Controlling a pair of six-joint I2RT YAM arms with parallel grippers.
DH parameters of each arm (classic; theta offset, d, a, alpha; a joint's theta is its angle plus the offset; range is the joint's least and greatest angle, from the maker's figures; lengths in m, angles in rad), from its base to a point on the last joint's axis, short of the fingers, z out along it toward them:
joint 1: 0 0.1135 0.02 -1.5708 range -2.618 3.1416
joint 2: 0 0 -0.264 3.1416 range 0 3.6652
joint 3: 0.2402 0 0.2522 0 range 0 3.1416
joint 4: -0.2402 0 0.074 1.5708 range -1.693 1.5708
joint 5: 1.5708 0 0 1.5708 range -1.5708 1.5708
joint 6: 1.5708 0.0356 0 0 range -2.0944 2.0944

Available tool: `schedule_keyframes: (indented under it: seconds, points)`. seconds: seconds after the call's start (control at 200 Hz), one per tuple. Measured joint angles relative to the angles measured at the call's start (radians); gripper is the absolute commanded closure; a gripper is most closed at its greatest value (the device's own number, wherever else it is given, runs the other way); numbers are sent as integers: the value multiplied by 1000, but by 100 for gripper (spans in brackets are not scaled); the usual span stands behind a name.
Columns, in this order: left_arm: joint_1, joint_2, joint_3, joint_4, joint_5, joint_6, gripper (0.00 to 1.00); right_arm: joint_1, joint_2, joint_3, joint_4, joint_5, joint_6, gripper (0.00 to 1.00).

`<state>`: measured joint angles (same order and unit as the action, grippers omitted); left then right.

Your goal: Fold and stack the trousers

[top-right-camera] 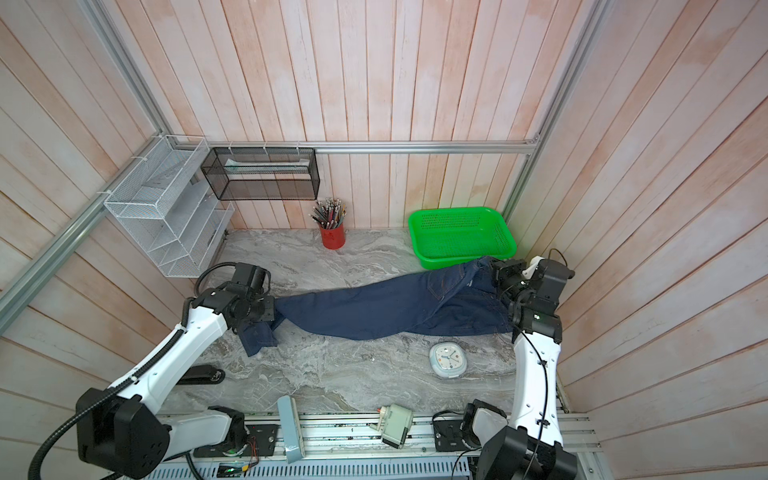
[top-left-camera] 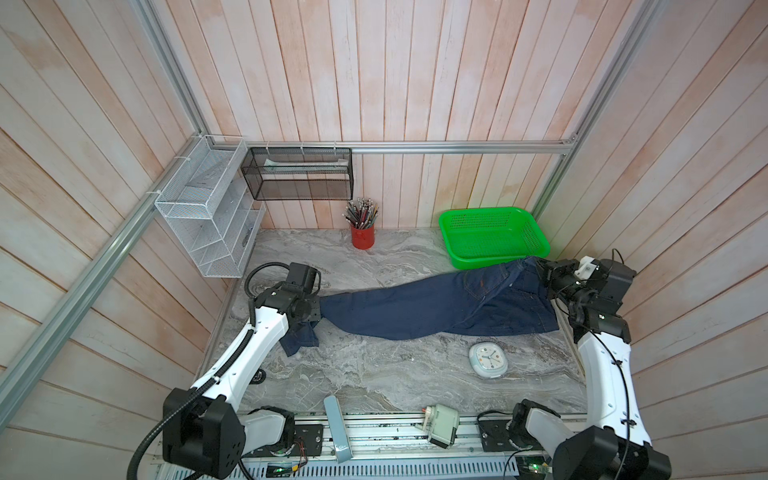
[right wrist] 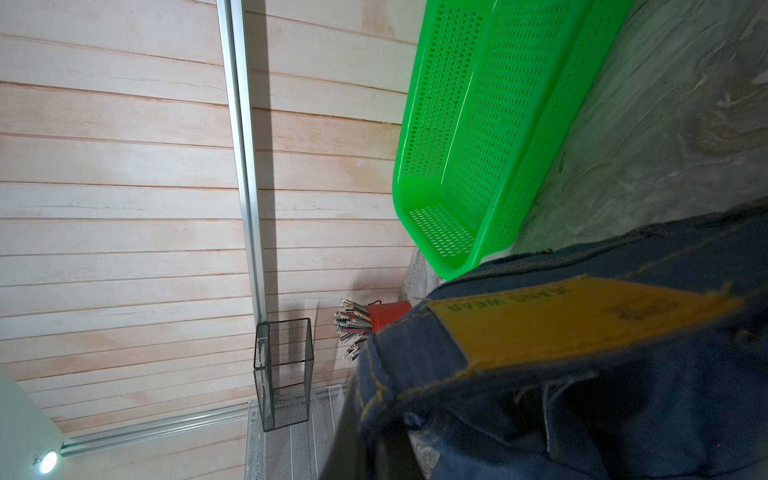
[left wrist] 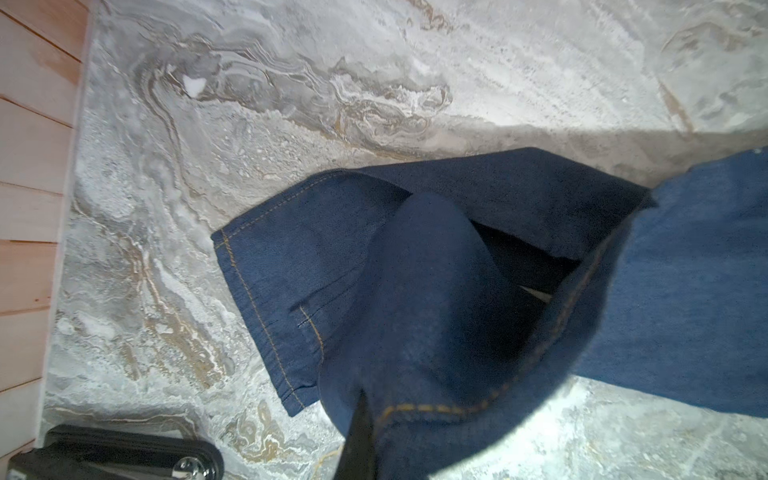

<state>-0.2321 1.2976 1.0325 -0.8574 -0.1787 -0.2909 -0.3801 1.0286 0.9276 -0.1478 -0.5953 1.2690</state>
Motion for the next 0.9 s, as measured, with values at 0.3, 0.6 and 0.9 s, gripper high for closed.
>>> schedule_keyframes:
  seconds: [0.3, 0.6, 0.9]
  points:
    - [68, 64, 69, 29, 35, 11, 100, 0, 21, 0, 12, 0, -12, 100]
    - [95, 107, 71, 52, 82, 19, 42, 0, 21, -19, 17, -1, -20, 100]
    - [111, -74, -7, 71, 85, -92, 26, 0, 24, -26, 18, -2, -21, 100]
